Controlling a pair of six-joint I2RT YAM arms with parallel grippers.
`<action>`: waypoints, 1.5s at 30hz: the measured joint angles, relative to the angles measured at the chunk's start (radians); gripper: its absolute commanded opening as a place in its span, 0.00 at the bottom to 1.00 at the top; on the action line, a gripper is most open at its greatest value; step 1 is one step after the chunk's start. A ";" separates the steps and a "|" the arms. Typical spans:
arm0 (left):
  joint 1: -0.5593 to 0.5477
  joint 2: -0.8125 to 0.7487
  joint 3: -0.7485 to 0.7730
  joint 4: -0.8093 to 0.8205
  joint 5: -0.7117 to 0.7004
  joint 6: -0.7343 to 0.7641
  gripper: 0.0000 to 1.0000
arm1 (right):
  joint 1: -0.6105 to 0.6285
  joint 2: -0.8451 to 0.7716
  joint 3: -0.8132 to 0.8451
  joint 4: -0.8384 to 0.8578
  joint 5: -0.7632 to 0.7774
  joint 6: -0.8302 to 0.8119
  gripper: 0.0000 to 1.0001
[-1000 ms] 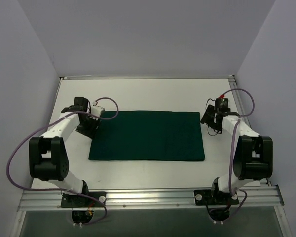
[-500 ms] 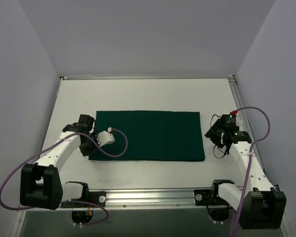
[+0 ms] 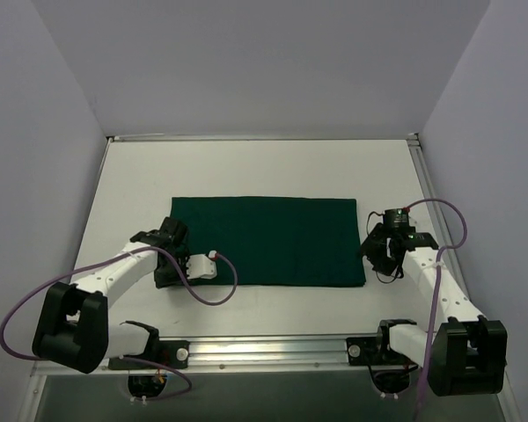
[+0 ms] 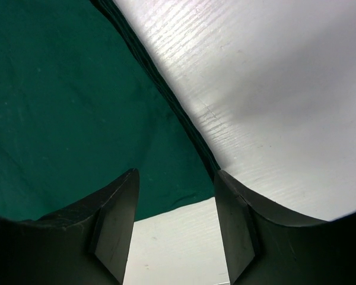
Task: Open and lay out the surgical kit
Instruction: Open the surgical kit at the center of the board.
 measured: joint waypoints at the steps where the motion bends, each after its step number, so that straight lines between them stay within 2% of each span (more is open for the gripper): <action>1: 0.000 0.003 0.000 0.004 -0.005 0.002 0.40 | 0.001 0.000 0.000 -0.004 0.000 0.000 0.50; 5: 0.000 0.024 0.000 0.027 -0.018 0.003 0.37 | 0.014 0.004 0.000 -0.019 0.000 0.003 0.51; 17: 0.000 0.051 0.000 0.055 -0.035 0.000 0.03 | 0.112 0.033 -0.042 -0.042 0.015 0.064 0.51; 22: 0.000 0.051 0.000 0.055 -0.035 0.001 0.02 | 0.169 0.035 -0.042 -0.072 0.068 0.095 0.54; 25: 0.000 0.051 0.000 0.056 -0.035 0.000 0.02 | 0.183 0.040 -0.045 -0.071 0.083 0.110 0.51; 36: 0.001 0.051 0.008 0.060 -0.035 -0.017 0.02 | 0.183 0.057 -0.090 -0.044 0.134 0.141 0.29; 40: 0.002 0.051 0.016 0.060 -0.035 -0.021 0.02 | 0.183 0.057 -0.094 -0.024 0.142 0.144 0.26; 42: 0.002 0.051 0.021 0.061 -0.035 -0.023 0.02 | 0.183 0.057 -0.094 -0.019 0.143 0.145 0.19; 43: 0.002 0.051 0.021 0.061 -0.035 -0.023 0.02 | 0.183 0.057 -0.094 -0.019 0.143 0.144 0.11; 45: 0.002 0.051 0.021 0.060 -0.036 -0.023 0.02 | 0.183 0.056 -0.094 -0.019 0.145 0.145 0.03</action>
